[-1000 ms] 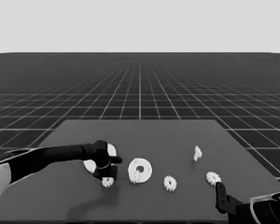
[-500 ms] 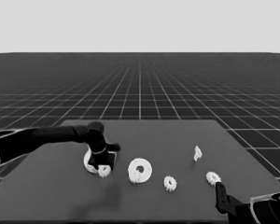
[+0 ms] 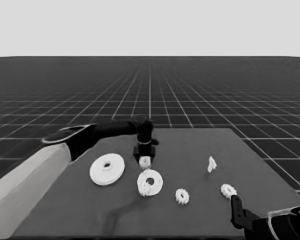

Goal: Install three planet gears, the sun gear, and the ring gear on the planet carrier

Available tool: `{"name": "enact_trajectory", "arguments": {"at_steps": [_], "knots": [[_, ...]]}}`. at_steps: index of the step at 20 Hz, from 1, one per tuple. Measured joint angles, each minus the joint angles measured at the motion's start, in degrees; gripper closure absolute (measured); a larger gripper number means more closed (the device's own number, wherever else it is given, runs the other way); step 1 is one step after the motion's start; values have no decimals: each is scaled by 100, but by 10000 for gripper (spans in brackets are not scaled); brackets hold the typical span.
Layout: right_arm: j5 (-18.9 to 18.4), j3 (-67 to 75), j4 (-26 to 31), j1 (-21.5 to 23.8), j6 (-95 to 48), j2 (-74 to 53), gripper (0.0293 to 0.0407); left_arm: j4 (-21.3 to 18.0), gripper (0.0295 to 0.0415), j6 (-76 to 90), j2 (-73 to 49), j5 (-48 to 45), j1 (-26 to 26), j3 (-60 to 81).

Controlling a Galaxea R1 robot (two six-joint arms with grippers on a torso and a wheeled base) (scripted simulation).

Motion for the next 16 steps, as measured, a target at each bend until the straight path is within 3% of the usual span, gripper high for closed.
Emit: {"name": "enact_trajectory", "arguments": {"at_steps": [2,5,12,14,16], "knots": [[0,0,0,0,0,0,315,-3,398,35,36,-4,1,-74],[0,0,0,0,0,0,315,579,398,327,211,-321,668,-602],[0,0,0,0,0,0,315,705,398,435,281,-427,817,-807],[0,0,0,0,0,0,315,707,339,436,282,-429,818,-810],[0,0,0,0,0,0,315,707,327,436,282,-430,819,-811]]}}
